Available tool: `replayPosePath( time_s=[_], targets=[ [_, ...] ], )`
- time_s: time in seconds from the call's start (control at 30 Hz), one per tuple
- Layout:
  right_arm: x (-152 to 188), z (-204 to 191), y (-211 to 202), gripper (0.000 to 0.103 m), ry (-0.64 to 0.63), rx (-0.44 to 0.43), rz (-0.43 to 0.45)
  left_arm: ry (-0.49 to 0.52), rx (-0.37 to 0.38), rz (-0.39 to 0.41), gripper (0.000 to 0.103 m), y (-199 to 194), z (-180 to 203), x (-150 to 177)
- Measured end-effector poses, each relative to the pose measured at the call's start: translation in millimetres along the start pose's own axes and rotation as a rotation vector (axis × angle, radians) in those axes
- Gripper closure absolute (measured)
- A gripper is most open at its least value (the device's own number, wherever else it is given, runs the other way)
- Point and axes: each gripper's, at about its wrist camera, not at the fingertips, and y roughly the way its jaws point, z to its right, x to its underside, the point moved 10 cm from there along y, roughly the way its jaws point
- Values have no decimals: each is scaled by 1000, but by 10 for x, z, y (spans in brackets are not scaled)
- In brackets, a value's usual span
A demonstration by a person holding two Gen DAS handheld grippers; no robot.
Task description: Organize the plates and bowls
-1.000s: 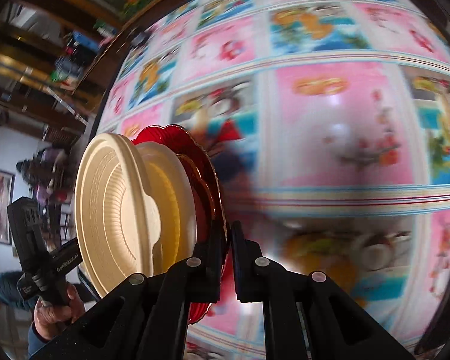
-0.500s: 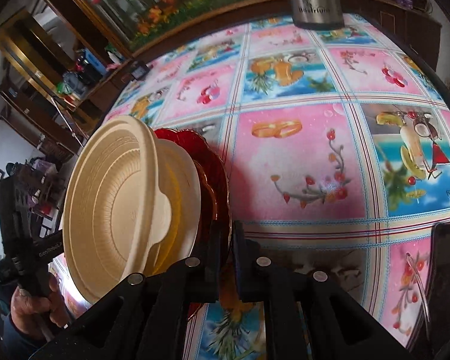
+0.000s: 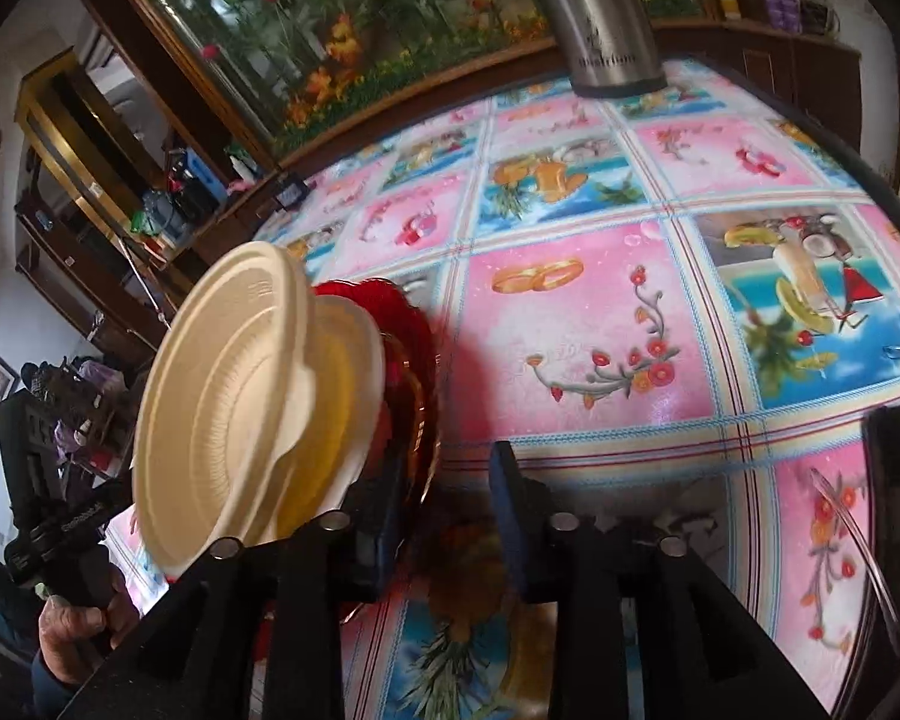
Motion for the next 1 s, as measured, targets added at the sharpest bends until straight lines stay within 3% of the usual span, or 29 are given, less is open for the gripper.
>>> replayPosePath(
  time_s=[0.23,0.3,0.4,0.47,0.67,0.83,1.0],
  targets=[
    [291,-28,-492,62,-2,42,123,20,12,135,33,-617,82,182],
    [414,-97,-633,61,-14,45,127,21,19,162,23,-807,141,231],
    [644,-240,-861,55,-23,24,112,43,7,209,19,-1090,268,345],
    [753,-327,-973,48,-41,11,109,51,19,213,19,-1183,359,448],
    [1150,-581,-1351,45,-92,-22,117,53,44,199,19,-1403,593,886],
    [1331,-646,-1544,39,-123,-20,137,82,8,192,18,-1492,643,1096],
    [1362,-663,-1485,38,-97,-33,117,109,-35,191,11,-1414,555,1108]
  ],
)
